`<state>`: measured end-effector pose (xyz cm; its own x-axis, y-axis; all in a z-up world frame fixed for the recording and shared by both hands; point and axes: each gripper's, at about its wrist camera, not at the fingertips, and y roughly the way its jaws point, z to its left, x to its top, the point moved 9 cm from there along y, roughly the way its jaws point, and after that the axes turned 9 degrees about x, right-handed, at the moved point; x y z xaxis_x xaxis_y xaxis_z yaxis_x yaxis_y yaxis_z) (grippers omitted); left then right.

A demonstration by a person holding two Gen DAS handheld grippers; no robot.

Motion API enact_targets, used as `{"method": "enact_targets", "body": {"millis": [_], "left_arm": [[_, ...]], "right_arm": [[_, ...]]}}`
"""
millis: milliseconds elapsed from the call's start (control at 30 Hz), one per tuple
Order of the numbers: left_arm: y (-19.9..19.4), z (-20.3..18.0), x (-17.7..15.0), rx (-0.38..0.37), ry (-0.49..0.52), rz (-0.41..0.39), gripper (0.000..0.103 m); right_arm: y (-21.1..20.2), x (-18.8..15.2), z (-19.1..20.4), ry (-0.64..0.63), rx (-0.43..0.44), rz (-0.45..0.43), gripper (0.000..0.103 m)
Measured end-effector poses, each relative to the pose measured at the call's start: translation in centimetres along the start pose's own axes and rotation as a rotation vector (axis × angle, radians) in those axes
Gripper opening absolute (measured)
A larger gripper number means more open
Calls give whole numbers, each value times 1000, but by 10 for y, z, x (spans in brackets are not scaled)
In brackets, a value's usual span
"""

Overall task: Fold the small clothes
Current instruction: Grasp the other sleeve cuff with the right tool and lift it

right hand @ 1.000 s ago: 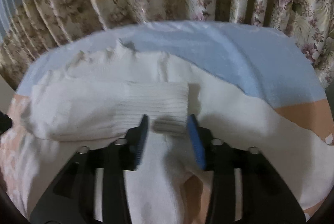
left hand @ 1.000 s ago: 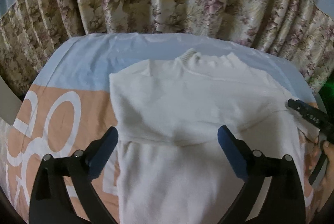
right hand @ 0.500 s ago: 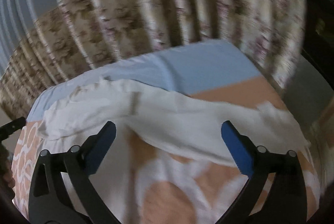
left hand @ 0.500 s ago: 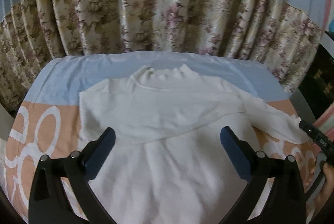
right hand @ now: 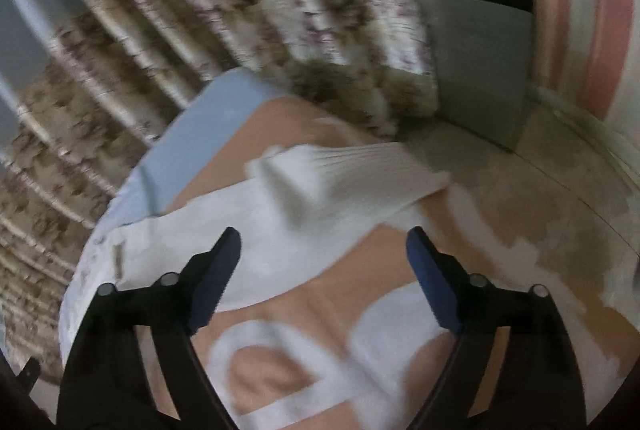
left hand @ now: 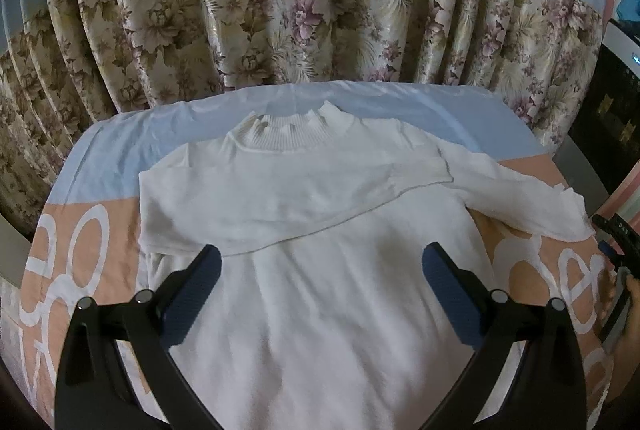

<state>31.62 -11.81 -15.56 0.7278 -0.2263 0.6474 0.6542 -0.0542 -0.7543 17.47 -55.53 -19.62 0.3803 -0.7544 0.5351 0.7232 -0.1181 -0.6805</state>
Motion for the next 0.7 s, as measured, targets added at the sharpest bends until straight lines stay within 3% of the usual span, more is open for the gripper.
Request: {"method": "enact_targets", "body": {"millis": [267, 400, 600, 700], "left_arm": [[8, 7, 0, 20, -12, 17, 101], [13, 11, -2, 17, -19, 29, 101], [23, 14, -1, 25, -14, 34, 101], [29, 18, -1, 18, -16, 38, 101]], "right_arm": [[11, 4, -17, 23, -15, 0, 71], [19, 8, -18, -3, -46, 6, 32], [19, 9, -12, -92, -88, 9, 13], [12, 10, 11, -173, -95, -18, 10]]}}
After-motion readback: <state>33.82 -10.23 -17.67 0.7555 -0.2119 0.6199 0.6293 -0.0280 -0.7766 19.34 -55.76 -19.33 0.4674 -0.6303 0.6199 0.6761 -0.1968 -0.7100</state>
